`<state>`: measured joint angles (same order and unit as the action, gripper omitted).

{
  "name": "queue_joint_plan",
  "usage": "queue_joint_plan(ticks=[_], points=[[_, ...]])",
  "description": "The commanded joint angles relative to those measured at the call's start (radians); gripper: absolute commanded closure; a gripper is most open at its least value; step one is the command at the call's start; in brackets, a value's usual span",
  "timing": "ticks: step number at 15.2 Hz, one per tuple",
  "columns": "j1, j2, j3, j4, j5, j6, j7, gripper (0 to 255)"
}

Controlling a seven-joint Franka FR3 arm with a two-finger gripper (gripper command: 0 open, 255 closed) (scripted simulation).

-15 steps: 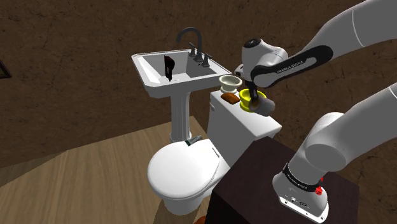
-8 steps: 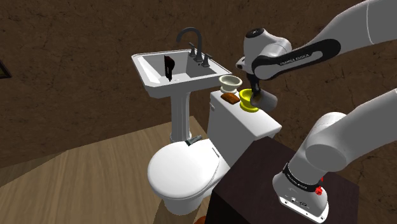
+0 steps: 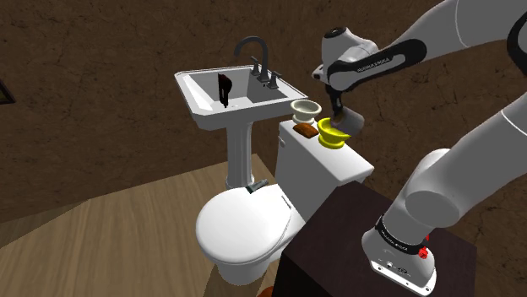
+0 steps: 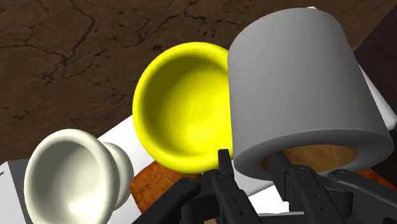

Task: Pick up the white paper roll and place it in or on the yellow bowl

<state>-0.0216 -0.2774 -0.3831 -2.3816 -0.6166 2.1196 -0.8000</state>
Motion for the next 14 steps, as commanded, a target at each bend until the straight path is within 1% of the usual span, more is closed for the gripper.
queue_joint_plan(ticks=[1,5,7,8,14], points=[[-0.001,0.061,-0.022,0.063,0.019,0.014,-0.036,255],[-0.01,0.207,-0.067,0.215,0.085,0.041,-0.13,255],[-0.02,0.283,-0.084,0.297,0.128,0.049,-0.182,255],[-0.029,0.338,-0.094,0.358,0.162,0.051,-0.219,255],[-0.037,0.374,-0.095,0.316,0.158,0.124,-0.196,255]])
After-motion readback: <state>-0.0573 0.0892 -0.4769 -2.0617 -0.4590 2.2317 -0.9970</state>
